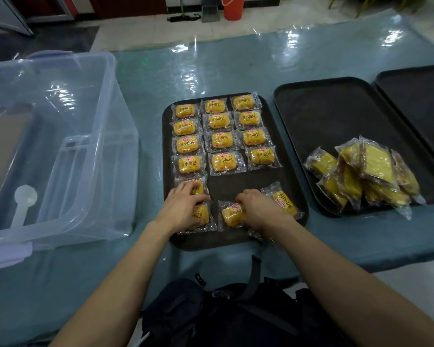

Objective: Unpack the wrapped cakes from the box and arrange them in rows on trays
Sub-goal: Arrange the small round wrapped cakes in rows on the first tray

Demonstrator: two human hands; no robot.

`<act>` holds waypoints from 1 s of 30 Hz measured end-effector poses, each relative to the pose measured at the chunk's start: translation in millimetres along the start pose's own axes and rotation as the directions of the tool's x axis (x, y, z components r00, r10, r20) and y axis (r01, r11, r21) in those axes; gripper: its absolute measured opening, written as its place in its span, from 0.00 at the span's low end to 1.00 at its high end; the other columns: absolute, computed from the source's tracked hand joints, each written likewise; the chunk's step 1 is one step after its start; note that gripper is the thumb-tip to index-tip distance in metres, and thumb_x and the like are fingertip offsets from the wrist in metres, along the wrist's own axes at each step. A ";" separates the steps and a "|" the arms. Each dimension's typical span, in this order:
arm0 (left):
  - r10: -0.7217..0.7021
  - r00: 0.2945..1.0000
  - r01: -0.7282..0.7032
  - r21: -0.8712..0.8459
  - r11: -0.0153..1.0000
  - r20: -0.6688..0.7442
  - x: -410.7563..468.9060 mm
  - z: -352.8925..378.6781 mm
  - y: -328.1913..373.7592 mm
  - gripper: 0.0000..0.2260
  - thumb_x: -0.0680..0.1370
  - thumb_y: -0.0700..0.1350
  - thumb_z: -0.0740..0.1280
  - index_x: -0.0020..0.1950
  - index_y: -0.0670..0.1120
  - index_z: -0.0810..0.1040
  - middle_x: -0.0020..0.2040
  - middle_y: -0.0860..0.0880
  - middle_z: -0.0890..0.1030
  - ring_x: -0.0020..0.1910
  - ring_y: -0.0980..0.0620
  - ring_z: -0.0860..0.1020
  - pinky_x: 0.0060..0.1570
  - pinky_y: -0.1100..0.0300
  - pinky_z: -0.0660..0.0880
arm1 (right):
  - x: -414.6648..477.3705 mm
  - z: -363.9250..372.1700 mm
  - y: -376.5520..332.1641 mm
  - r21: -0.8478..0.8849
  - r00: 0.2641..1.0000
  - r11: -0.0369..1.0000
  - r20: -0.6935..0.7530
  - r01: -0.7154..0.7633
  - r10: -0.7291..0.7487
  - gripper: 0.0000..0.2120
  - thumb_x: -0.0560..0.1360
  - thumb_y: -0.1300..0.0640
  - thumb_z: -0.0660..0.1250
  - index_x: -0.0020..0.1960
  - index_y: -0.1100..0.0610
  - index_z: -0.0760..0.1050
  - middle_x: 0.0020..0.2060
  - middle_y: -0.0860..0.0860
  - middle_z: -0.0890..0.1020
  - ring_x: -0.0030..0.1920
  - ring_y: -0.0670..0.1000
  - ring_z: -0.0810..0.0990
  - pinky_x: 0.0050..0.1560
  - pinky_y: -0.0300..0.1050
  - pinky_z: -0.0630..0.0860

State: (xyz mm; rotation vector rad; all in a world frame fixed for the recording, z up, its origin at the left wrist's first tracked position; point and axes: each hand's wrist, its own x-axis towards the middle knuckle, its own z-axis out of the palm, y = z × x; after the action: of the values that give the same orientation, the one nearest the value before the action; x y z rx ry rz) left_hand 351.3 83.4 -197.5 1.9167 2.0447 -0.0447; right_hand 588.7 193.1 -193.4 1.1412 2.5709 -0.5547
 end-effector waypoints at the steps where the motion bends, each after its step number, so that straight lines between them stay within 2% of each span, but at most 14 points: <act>1: -0.004 1.000 0.004 0.003 1.000 0.000 -0.2 -0.6 1.2 0.35 0.71 0.64 0.80 0.77 0.65 0.73 0.82 0.50 0.63 0.82 0.45 0.59 0.80 0.40 0.62 | 0.1 -1.1 1.3 -0.013 1.000 1.000 -0.016 -0.010 0.010 0.26 0.76 0.57 0.76 0.72 0.55 0.75 0.64 0.52 0.77 0.67 0.54 0.75 0.68 0.52 0.77; 7: -0.036 0.999 0.036 -0.004 0.999 -0.018 0.4 -4.3 9.9 0.33 0.72 0.67 0.77 0.76 0.64 0.74 0.79 0.51 0.66 0.80 0.46 0.62 0.79 0.42 0.64 | 6.3 -1.6 8.0 -0.033 0.996 0.999 -0.092 -0.001 -0.002 0.24 0.78 0.57 0.74 0.73 0.56 0.74 0.66 0.52 0.78 0.68 0.54 0.74 0.70 0.52 0.75; 9: -0.045 0.996 0.043 -0.020 0.999 -0.075 3.8 -6.3 17.8 0.32 0.74 0.69 0.74 0.76 0.62 0.75 0.76 0.52 0.69 0.78 0.47 0.65 0.78 0.43 0.65 | 11.2 -3.1 9.3 -0.013 0.993 1.000 -0.116 0.020 -0.021 0.23 0.79 0.59 0.73 0.73 0.57 0.74 0.67 0.53 0.78 0.70 0.55 0.73 0.71 0.53 0.74; 13: -0.008 0.985 0.010 0.010 1.000 -0.171 22.0 -10.1 42.5 0.32 0.75 0.67 0.74 0.77 0.57 0.75 0.72 0.53 0.73 0.75 0.49 0.68 0.78 0.45 0.65 | 20.2 -6.5 8.9 0.038 0.981 0.998 -0.189 0.045 -0.037 0.25 0.79 0.62 0.72 0.75 0.58 0.72 0.69 0.54 0.77 0.72 0.55 0.72 0.71 0.52 0.74; 16: 0.018 0.992 -0.011 0.060 0.998 -0.126 38.9 -9.5 53.6 0.35 0.76 0.65 0.75 0.80 0.55 0.72 0.73 0.53 0.75 0.75 0.49 0.68 0.78 0.46 0.64 | 23.1 -8.5 15.7 0.027 0.978 0.999 -0.209 0.034 -0.028 0.34 0.75 0.56 0.79 0.77 0.58 0.70 0.72 0.54 0.76 0.75 0.55 0.70 0.74 0.52 0.72; 20: 0.025 0.997 -0.016 0.113 0.993 -0.075 46.6 -3.8 52.6 0.35 0.75 0.64 0.76 0.80 0.55 0.73 0.71 0.53 0.76 0.73 0.48 0.70 0.78 0.46 0.64 | 21.3 -11.0 26.0 -0.079 0.979 0.997 -0.200 0.019 -0.035 0.34 0.73 0.45 0.80 0.74 0.55 0.74 0.67 0.51 0.80 0.69 0.53 0.73 0.71 0.52 0.73; 25: 0.005 0.997 0.004 0.111 0.994 -0.081 49.1 0.0 51.1 0.34 0.74 0.66 0.76 0.77 0.54 0.75 0.69 0.53 0.77 0.71 0.48 0.71 0.78 0.46 0.64 | 22.9 -10.3 21.9 -0.104 0.981 0.995 -0.190 0.007 -0.027 0.32 0.73 0.42 0.79 0.72 0.54 0.75 0.65 0.50 0.79 0.67 0.54 0.73 0.69 0.53 0.73; 30: -0.012 0.996 0.020 0.092 0.996 -0.093 50.3 3.4 55.5 0.33 0.73 0.67 0.72 0.73 0.52 0.78 0.64 0.52 0.78 0.66 0.48 0.73 0.77 0.46 0.64 | 25.9 -16.2 21.9 -0.114 0.984 0.993 -0.170 0.028 -0.047 0.34 0.74 0.39 0.76 0.76 0.50 0.73 0.67 0.51 0.78 0.68 0.55 0.72 0.70 0.57 0.72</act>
State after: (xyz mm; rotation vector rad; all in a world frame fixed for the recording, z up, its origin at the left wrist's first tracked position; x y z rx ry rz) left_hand 404.4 136.1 -202.6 1.9926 2.1533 -0.0561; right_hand 586.8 230.6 -194.3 1.1508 2.7357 -0.3281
